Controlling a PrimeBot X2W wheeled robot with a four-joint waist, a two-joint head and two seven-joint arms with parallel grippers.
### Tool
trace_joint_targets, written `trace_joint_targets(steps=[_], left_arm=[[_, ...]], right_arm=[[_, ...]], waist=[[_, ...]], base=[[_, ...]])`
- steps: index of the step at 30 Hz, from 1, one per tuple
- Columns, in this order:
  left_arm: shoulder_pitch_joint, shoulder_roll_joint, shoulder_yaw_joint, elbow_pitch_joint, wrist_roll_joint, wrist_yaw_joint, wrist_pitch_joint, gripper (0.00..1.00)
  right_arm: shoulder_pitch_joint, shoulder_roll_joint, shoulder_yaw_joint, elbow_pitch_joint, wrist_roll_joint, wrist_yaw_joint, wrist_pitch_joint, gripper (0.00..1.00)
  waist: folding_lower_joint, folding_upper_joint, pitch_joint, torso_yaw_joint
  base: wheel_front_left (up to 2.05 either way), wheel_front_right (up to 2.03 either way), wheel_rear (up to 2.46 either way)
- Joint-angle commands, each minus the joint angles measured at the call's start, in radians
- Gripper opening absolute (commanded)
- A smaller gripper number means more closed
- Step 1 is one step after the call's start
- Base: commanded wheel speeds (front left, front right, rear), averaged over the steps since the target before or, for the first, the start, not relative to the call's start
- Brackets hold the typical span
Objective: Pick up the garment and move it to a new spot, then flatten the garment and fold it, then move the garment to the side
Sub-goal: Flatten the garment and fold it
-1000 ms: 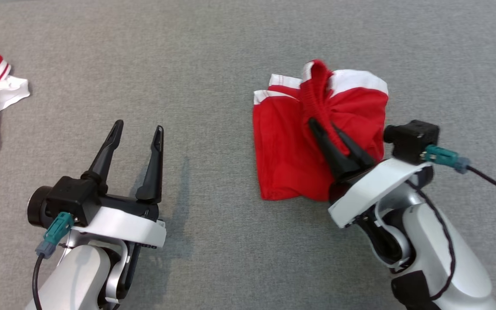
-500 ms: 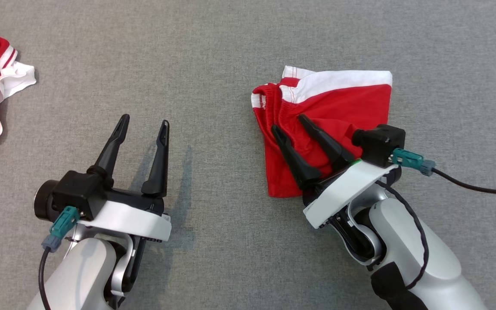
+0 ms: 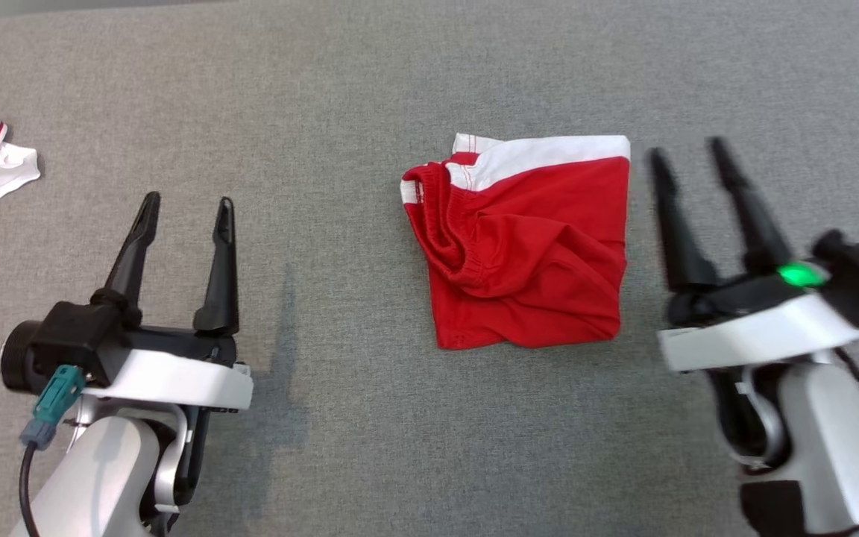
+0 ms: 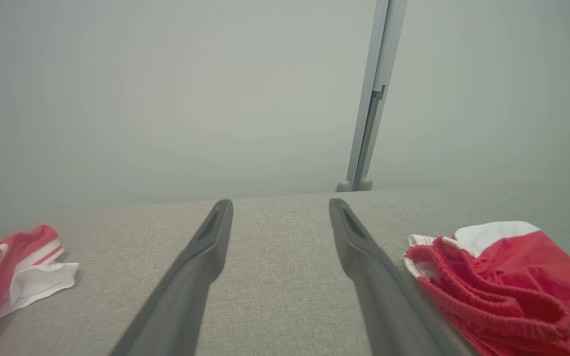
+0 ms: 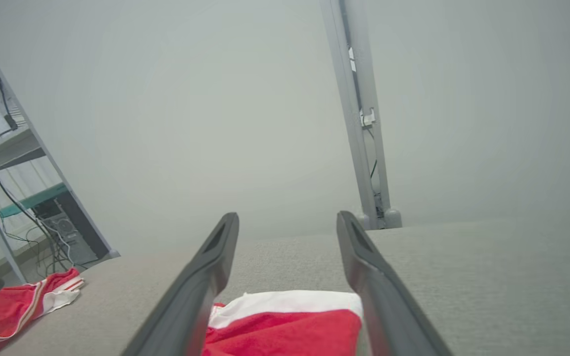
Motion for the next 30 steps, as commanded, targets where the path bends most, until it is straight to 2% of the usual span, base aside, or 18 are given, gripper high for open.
trace_joint_targets(steps=[1,5,10,29,30], left_arm=[[0.014,0.013,0.012,-0.008,0.006,0.011,-0.005,1.00],[0.038,0.029,0.030,-0.030,0.008,0.028,-0.005,1.00],[0.059,0.042,0.033,-0.050,0.008,0.039,0.001,1.00],[0.083,0.053,0.016,-0.092,0.012,0.062,0.024,1.00],[0.082,0.053,0.015,-0.093,0.012,0.063,0.024,1.00]], right_arm=[[0.032,-0.005,-0.057,-0.031,-0.050,0.000,0.005,1.00],[0.116,-0.010,-0.212,-0.103,-0.172,0.000,0.029,1.00],[0.185,-0.014,-0.297,-0.137,-0.224,0.000,0.053,1.00],[0.225,-0.008,-0.305,-0.151,-0.218,0.000,0.089,1.00],[0.223,-0.009,-0.306,-0.151,-0.217,0.000,0.091,0.83]], waist=[[0.0000,0.0000,-0.010,-0.008],[0.0000,0.0000,-0.029,-0.014],[0.0000,0.0000,-0.044,-0.016],[0.0000,0.0000,-0.057,-0.014],[0.0000,0.0000,-0.055,-0.013]], base=[[0.00,0.00,0.00],[0.00,0.00,0.00],[0.00,0.00,0.00],[0.00,0.00,0.00],[0.00,0.00,0.00]])
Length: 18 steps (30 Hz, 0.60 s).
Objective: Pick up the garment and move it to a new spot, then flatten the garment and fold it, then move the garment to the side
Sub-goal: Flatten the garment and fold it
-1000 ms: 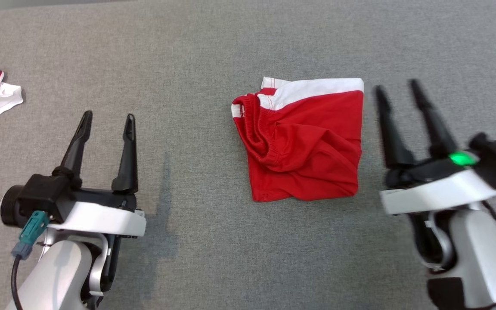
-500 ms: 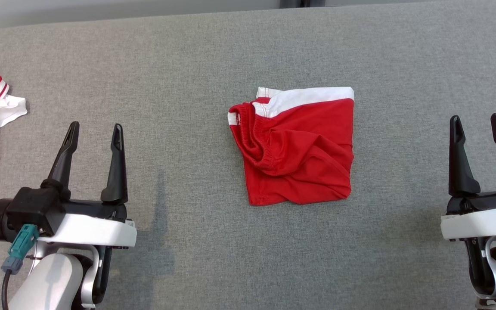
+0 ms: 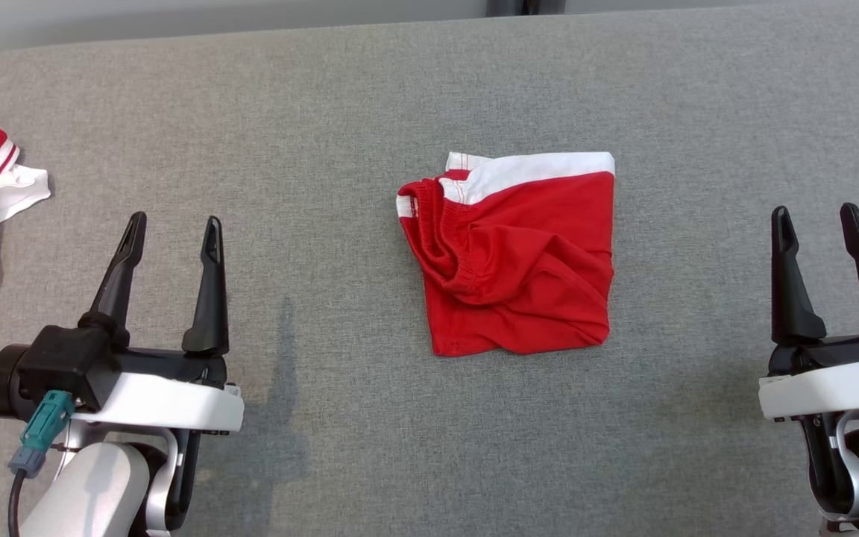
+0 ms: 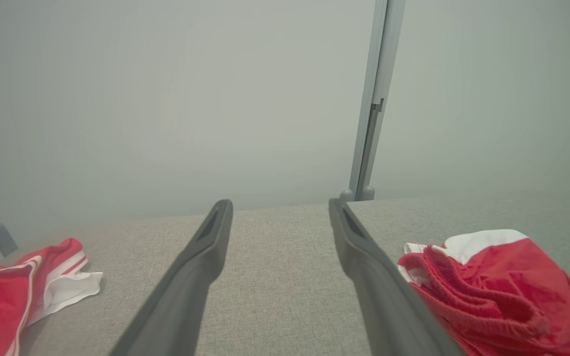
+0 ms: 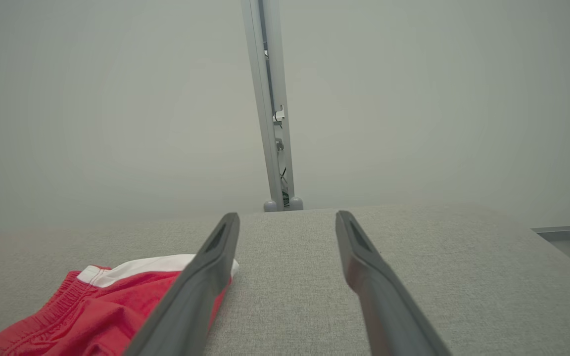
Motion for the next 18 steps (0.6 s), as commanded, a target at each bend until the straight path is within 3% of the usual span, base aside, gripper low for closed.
trace_joint_targets(steps=[1,2,6,10,11,18], left_arm=[[0.005,0.006,0.000,-0.003,0.008,0.006,0.001,1.00],[0.002,0.006,0.000,-0.005,0.008,0.006,0.001,1.00],[-0.010,0.000,-0.001,-0.008,0.003,0.004,-0.002,1.00],[-0.028,-0.011,-0.005,-0.003,-0.001,-0.004,-0.008,1.00],[-0.038,-0.021,-0.011,0.005,-0.001,-0.014,-0.010,1.00],[-0.071,-0.049,-0.023,0.034,-0.002,-0.034,-0.021,1.00]], right_arm=[[0.003,-0.004,0.000,0.001,0.006,0.000,0.005,0.18],[-0.002,-0.005,0.001,0.006,0.009,0.000,0.010,0.00],[-0.042,-0.010,0.028,0.033,0.017,0.000,0.015,0.00],[-0.129,-0.031,0.146,0.131,0.030,0.000,-0.002,0.00],[-0.194,-0.049,0.238,0.213,0.038,0.000,-0.023,0.00],[-0.357,-0.095,0.441,0.457,0.072,0.000,-0.072,0.00]], waist=[[0.0000,-0.0001,0.003,0.002],[0.0000,-0.0001,0.006,0.005],[0.0000,-0.0001,0.020,0.018],[0.0000,-0.0001,0.044,0.043],[0.0000,-0.0001,0.059,0.061],[0.0000,-0.0001,0.091,0.099]], base=[[0.00,0.00,0.00],[0.00,0.00,0.00],[0.00,0.00,0.00],[0.00,0.00,0.00],[0.00,0.00,0.00],[0.00,0.00,0.00]])
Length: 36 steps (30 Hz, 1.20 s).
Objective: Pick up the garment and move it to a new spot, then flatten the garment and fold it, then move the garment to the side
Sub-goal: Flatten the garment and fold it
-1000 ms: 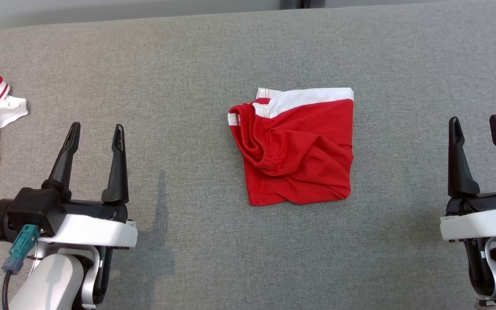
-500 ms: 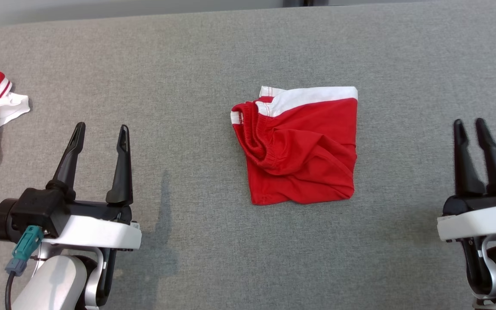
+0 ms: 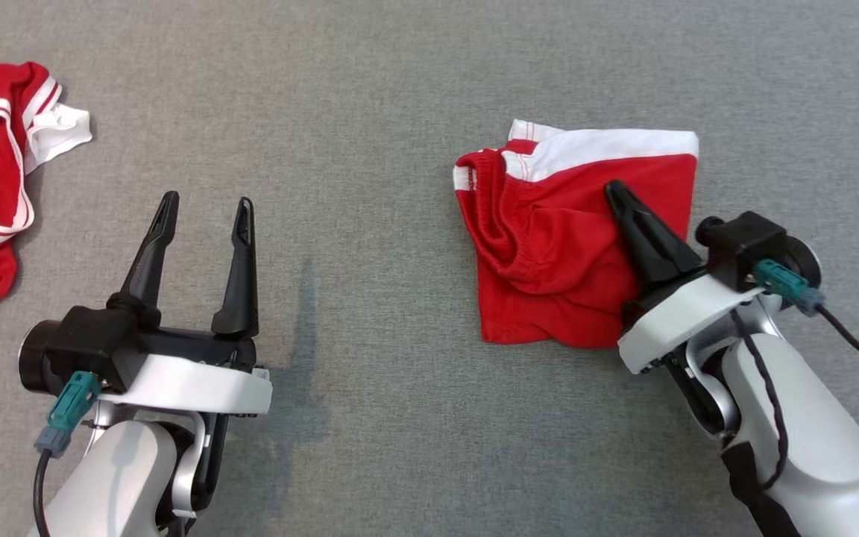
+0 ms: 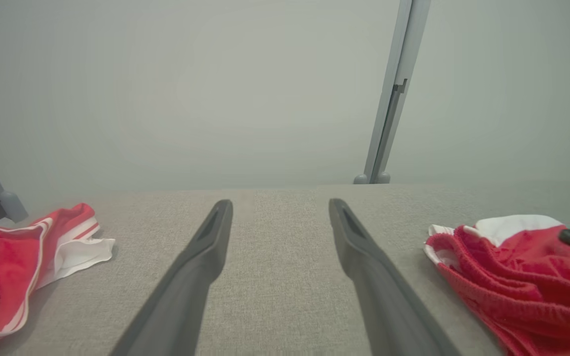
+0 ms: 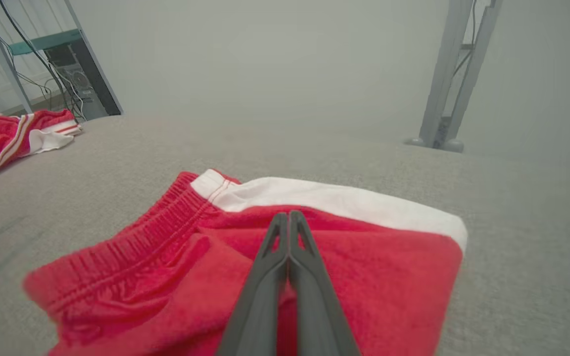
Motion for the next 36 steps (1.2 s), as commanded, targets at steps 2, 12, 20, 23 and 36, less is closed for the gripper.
trace_joint_targets(steps=[2,12,20,23,36], left_arm=[[-0.019,-0.006,0.000,0.011,-0.001,-0.009,-0.006,1.00],[-0.012,-0.022,0.014,0.040,-0.002,-0.026,-0.014,1.00],[-0.007,-0.010,0.029,0.045,0.005,-0.030,-0.017,1.00],[0.006,-0.004,0.037,0.045,0.004,-0.022,-0.017,1.00],[0.080,0.025,0.060,0.007,0.000,0.006,-0.015,1.00]], right_arm=[[-0.027,-0.013,0.039,0.057,0.017,0.000,-0.014,0.00],[0.048,-0.011,0.180,0.097,0.108,0.000,-0.039,0.00],[0.105,0.007,0.160,0.003,0.117,0.000,-0.067,0.00],[0.136,0.014,0.095,-0.052,0.099,0.000,-0.077,0.00],[0.299,0.057,-0.326,-0.300,-0.024,0.000,-0.014,1.00]], waist=[[0.0000,0.0000,0.007,0.013],[0.0000,0.0000,0.008,0.005],[0.0000,0.0000,-0.006,-0.028],[0.0000,0.0000,-0.023,-0.041],[0.0000,0.0000,-0.137,-0.081]], base=[[0.00,0.00,0.00],[0.00,0.00,0.00],[0.00,0.00,0.00],[0.00,0.00,0.00],[0.00,0.00,0.00]])
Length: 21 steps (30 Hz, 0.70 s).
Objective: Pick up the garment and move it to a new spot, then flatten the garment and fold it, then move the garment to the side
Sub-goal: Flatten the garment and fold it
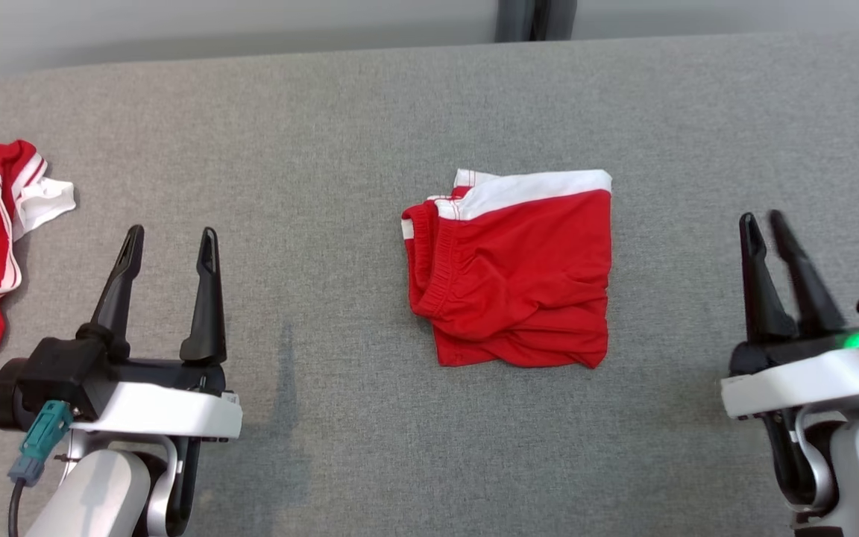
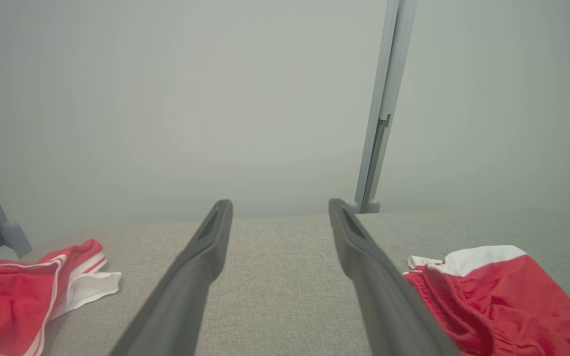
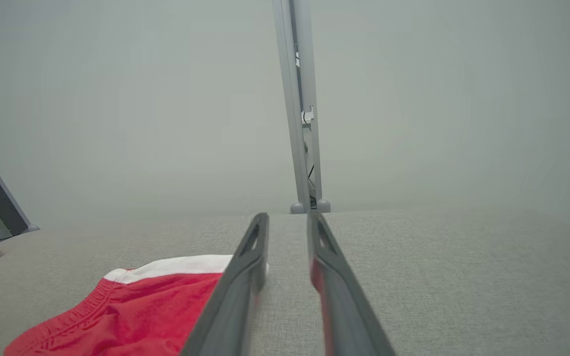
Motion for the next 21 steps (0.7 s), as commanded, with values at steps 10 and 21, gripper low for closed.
trace_joint_targets(steps=[10,21], left_arm=[[0.076,0.017,-0.014,-0.010,-0.007,0.007,0.005,1.00],[0.156,0.031,-0.044,-0.004,-0.003,0.017,0.019,1.00]], right_arm=[[0.131,0.020,-0.085,-0.077,-0.051,0.000,0.068,1.00],[0.242,0.027,-0.117,-0.113,-0.064,0.000,0.123,1.00]], waist=[[0.0000,-0.0001,-0.118,-0.008],[0.0000,-0.0001,-0.217,-0.001]], base=[[0.00,0.00,0.00],[0.00,0.00,0.00]])
